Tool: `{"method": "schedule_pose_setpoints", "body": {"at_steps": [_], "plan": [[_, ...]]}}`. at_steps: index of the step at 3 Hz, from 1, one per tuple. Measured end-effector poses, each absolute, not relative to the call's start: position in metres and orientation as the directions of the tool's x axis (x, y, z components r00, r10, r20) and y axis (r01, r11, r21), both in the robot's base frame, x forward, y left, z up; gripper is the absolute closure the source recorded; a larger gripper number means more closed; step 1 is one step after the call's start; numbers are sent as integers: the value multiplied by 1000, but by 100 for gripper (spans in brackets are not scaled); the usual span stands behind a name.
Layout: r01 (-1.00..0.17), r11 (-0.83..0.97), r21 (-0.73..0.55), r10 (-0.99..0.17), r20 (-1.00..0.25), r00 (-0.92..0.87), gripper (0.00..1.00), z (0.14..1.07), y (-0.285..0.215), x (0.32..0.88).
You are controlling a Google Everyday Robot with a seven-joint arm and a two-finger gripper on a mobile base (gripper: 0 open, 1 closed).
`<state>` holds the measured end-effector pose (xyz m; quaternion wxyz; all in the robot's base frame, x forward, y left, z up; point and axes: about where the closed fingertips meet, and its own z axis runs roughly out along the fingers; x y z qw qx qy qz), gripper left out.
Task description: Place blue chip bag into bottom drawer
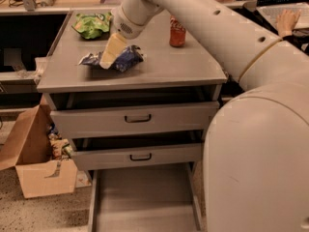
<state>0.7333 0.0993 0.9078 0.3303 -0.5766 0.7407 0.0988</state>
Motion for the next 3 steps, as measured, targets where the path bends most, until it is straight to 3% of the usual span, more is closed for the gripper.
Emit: {"method": "schedule_pose_setpoints", "body": {"at_steps": [2,3], "plan": [[-918,334,-215,-815,-555,-167,3,874,93,742],[-918,334,-215,-815,-555,-167,27,874,93,742]]}}
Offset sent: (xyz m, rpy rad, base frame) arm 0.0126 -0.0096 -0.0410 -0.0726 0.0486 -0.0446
